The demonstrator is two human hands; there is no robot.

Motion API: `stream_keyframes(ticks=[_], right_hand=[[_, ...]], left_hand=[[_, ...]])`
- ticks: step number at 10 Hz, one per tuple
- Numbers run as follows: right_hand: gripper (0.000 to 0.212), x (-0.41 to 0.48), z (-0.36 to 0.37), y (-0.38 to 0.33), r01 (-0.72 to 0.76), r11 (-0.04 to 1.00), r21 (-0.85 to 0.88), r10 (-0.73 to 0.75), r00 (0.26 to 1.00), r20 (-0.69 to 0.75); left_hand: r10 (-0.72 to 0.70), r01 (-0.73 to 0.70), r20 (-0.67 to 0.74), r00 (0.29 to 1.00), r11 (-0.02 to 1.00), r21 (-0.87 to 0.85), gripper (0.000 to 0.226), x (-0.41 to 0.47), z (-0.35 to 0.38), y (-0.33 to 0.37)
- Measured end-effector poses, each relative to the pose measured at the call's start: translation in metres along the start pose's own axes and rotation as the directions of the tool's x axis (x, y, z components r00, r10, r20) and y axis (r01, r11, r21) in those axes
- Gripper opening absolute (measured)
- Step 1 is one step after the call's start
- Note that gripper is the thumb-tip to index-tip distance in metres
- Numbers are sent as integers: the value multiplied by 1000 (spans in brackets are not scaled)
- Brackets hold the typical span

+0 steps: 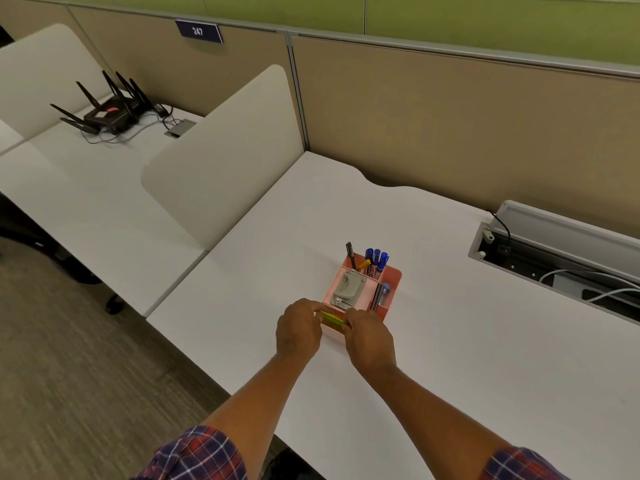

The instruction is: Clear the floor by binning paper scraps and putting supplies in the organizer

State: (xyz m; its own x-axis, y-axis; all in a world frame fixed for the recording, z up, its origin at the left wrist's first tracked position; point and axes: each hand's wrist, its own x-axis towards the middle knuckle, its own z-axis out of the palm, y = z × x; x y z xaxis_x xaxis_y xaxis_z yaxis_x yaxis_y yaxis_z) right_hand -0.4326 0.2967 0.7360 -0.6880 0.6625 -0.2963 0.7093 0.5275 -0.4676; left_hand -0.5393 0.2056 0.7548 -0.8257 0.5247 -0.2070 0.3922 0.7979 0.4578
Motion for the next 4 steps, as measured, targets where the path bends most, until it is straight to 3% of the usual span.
stream_keyframes(ticks=[2, 3, 4], right_hand=[[44, -19, 1, -2, 58, 995, -78, -61, 997, -41], [50, -34, 3, -2, 140, 971, -192, -166, 978, -124], [49, -47, 6, -3, 129, 969, -212, -171, 965, -197]], left_hand=[[199, -207, 61, 978, 963, 172, 49, -25, -7, -10], [300, -309, 75, 951, 921, 236, 59, -42, -6, -19], [342, -356, 99, 935, 893, 277, 61, -50, -6, -26]])
